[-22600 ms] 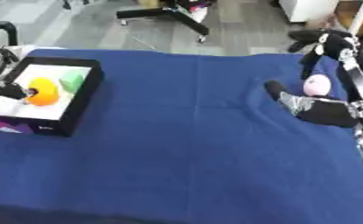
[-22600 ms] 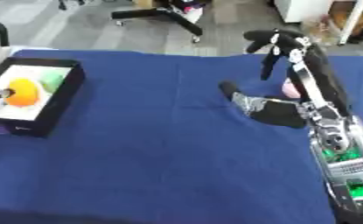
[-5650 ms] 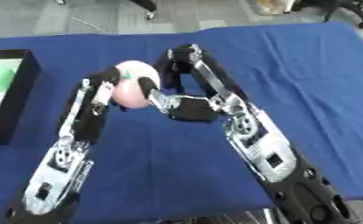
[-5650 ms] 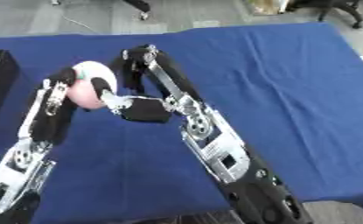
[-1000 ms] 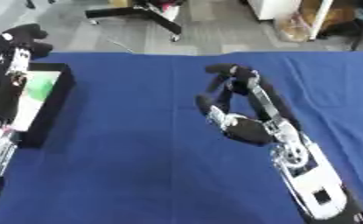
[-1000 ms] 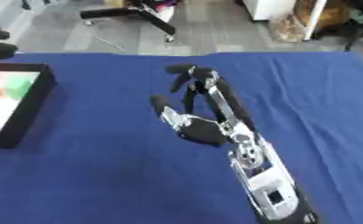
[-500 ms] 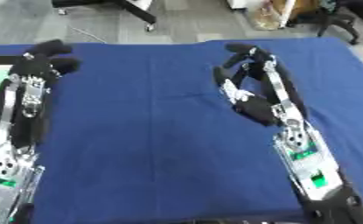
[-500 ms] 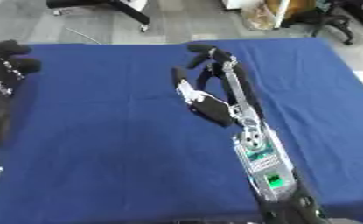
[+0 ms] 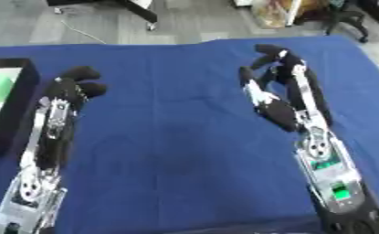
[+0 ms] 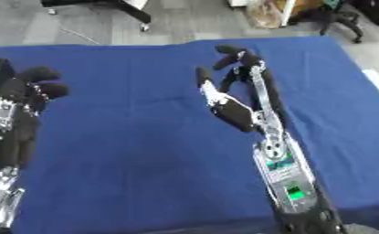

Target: Pick up the objects with one hand, pass them to the other hand, and then place them into the box on the other side of the table.

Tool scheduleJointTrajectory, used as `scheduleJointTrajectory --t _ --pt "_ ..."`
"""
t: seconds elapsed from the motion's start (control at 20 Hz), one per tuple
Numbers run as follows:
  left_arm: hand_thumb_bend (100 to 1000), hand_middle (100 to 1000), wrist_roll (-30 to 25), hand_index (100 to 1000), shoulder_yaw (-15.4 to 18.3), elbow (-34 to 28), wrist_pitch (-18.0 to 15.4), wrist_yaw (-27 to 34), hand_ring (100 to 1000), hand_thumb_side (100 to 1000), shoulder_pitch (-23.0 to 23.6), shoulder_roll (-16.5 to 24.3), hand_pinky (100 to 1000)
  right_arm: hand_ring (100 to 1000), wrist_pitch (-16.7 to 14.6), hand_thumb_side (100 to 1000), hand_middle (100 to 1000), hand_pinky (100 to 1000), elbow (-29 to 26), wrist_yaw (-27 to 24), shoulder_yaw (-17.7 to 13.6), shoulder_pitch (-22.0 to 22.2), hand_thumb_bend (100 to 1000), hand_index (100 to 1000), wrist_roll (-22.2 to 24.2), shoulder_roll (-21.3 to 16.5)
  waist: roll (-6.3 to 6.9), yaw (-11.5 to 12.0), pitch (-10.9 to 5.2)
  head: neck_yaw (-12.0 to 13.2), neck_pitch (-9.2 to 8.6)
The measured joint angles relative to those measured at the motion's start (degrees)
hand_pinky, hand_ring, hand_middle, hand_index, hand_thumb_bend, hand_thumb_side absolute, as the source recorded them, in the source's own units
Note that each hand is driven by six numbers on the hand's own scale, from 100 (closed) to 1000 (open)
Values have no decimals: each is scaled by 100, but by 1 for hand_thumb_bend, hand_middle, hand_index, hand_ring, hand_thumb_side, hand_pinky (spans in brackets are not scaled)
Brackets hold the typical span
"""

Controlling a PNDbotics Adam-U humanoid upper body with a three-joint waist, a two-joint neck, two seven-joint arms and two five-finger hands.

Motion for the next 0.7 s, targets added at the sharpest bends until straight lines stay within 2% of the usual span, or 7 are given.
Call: scheduleJointTrajectory --t 0.3,0.7 --pt "166 671 -7 786 -88 81 -16 0 646 804 45 -54 753 339 -17 456 522 506 -14 -25 -3 54 273 777 -12 0 16 -12 28 87 0" --pt "166 669 26 784 -102 203 -40 -47 644 816 49 -108 752 327 -45 455 510 498 53 -161 24 112 263 769 14 3 36 -1 42 80 0"
